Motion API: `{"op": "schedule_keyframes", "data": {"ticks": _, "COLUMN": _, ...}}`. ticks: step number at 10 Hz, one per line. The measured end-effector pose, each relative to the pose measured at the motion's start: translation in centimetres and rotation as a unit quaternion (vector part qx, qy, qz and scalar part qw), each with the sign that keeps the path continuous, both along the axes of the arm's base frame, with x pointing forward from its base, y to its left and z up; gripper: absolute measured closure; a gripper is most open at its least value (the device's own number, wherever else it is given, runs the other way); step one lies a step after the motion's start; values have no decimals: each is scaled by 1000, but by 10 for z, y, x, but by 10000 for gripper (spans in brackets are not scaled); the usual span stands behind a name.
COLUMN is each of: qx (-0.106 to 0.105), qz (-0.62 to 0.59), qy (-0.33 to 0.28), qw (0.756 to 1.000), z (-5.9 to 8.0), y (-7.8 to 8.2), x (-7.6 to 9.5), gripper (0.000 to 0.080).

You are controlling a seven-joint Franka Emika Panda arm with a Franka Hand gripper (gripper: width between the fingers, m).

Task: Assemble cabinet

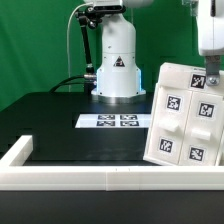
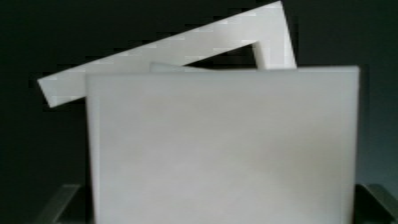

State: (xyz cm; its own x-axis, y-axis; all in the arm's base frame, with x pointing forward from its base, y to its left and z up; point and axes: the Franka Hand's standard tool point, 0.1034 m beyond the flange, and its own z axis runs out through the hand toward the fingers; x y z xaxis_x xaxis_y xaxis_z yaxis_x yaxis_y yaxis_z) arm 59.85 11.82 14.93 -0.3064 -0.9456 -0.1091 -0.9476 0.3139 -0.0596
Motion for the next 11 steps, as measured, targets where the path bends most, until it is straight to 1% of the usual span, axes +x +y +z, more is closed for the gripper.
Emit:
{"op": "schedule_keyframes", "data": {"ticks": 4, "qx": 16, "qz": -25, "qy": 2, "qw": 1000, "z": 0, "y": 2, "x": 0, "gripper": 236}}
{"op": "schedule_keyframes", "data": {"ticks": 8, "qx": 39, "qz": -59, "qy": 3, "qw": 997, "z": 0, "y": 5, "x": -1, "gripper": 236}}
{"op": "schedule_keyframes", "data": {"ticks": 10, "qx": 40, "qz": -43, "qy": 1, "qw": 998, "z": 0, "y": 7, "x": -1, "gripper": 236}}
{"op": "schedule_keyframes", "data": {"ticks": 11, "qx": 39, "qz": -39, "qy": 1, "qw": 998, "z": 0, "y": 7, "x": -1, "gripper": 155}}
